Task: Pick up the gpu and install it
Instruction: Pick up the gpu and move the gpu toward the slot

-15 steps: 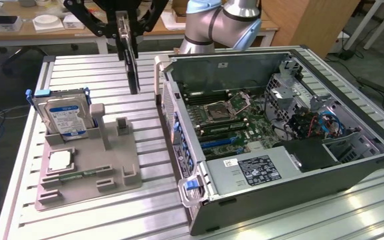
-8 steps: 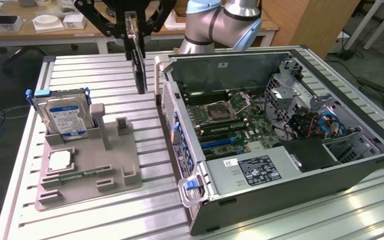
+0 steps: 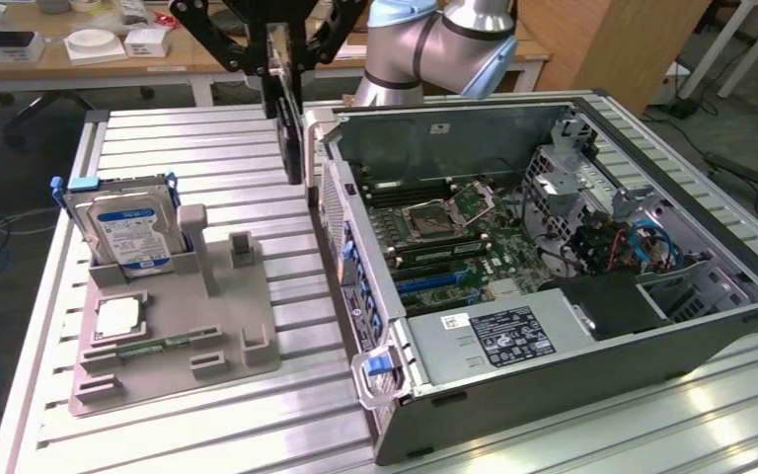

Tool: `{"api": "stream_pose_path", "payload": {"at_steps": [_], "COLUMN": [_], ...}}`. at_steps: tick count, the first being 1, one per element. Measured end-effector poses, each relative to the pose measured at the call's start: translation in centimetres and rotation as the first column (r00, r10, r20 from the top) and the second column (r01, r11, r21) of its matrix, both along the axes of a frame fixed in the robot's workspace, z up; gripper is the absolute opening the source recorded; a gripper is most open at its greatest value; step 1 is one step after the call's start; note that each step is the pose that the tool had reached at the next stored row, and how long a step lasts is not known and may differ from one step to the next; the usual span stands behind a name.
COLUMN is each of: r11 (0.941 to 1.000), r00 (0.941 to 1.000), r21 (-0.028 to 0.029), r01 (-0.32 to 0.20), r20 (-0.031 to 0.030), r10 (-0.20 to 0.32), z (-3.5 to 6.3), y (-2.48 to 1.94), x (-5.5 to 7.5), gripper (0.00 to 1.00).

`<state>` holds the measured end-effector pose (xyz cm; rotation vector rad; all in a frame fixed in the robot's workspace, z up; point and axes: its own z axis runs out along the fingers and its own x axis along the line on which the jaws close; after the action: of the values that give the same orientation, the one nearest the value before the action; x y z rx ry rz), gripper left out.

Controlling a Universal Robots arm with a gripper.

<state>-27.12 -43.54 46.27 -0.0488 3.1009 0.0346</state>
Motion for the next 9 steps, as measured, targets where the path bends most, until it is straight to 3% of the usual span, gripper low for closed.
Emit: {"api": "stream_pose_path", "payload": {"at_steps": [9], "r11": [1.0], "r00": [1.0], "r21": [0.0], "r01": [0.002], "r20": [-0.0025], "r10": [-0.002], "z": [-0.04], "y": [0.0], "x": [1.7], "gripper": [0.26]}}
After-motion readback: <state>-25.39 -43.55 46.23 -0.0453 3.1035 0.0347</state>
